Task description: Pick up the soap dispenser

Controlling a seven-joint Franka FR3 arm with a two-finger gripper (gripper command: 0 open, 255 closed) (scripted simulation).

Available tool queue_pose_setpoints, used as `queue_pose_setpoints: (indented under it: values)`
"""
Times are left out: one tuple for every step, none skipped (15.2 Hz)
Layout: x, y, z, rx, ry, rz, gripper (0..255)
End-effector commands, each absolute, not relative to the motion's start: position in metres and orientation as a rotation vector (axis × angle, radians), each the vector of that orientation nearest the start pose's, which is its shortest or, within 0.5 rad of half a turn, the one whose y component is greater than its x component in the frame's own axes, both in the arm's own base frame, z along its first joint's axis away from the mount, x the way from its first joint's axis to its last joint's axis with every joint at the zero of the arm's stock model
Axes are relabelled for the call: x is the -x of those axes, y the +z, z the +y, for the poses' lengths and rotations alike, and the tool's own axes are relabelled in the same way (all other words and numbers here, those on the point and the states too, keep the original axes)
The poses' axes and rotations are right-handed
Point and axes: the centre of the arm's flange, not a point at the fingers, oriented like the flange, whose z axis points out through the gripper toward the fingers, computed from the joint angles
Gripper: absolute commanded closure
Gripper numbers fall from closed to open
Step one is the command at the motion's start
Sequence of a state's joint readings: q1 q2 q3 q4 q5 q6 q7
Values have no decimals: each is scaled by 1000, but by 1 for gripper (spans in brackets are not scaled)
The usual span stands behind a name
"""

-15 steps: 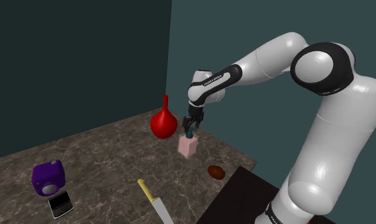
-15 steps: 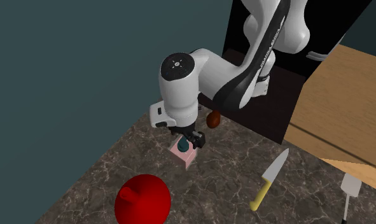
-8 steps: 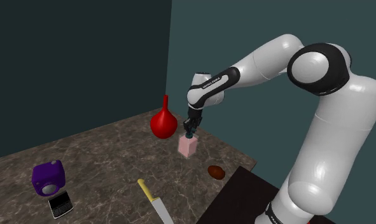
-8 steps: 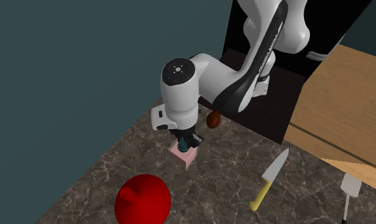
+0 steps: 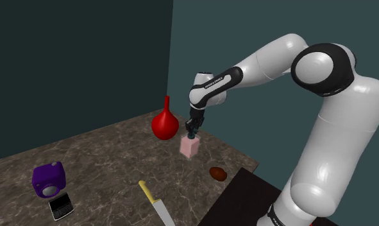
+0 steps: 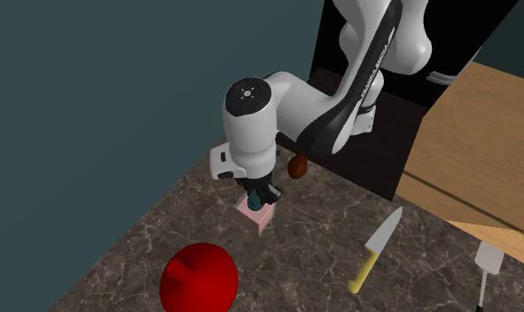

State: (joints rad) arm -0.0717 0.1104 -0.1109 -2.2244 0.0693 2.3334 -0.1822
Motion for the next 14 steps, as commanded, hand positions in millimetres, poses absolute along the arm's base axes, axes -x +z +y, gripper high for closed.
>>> queue_pose_setpoints:
  values:
    - [-531, 335, -96, 3103, -9, 74, 255]
    - [-531, 340, -96, 3103, -9, 74, 255]
    - [-531, 345, -96, 3103, -9, 74, 255]
    - [-531, 350, -96, 3103, -9, 74, 255]
    - [-531, 356, -96, 3103, -9, 74, 255]
    - [-531, 361, -96, 3103, -9, 74, 255]
    - [-531, 366, -96, 3103, -9, 74, 255]
    - [-531, 372, -96, 3103, -9, 74, 255]
    - [-531, 377, -96, 3103, -9, 74, 255]
    - [-531, 382, -96, 3103, -9, 74, 255]
    - [-531, 387, -96, 3103, -9, 74, 255]
    - [-531, 393, -96, 3103, -9, 74, 255]
    - [-531, 398, -96, 3103, -9, 74, 255]
    - [-530, 399, -96, 3103, -9, 74, 255]
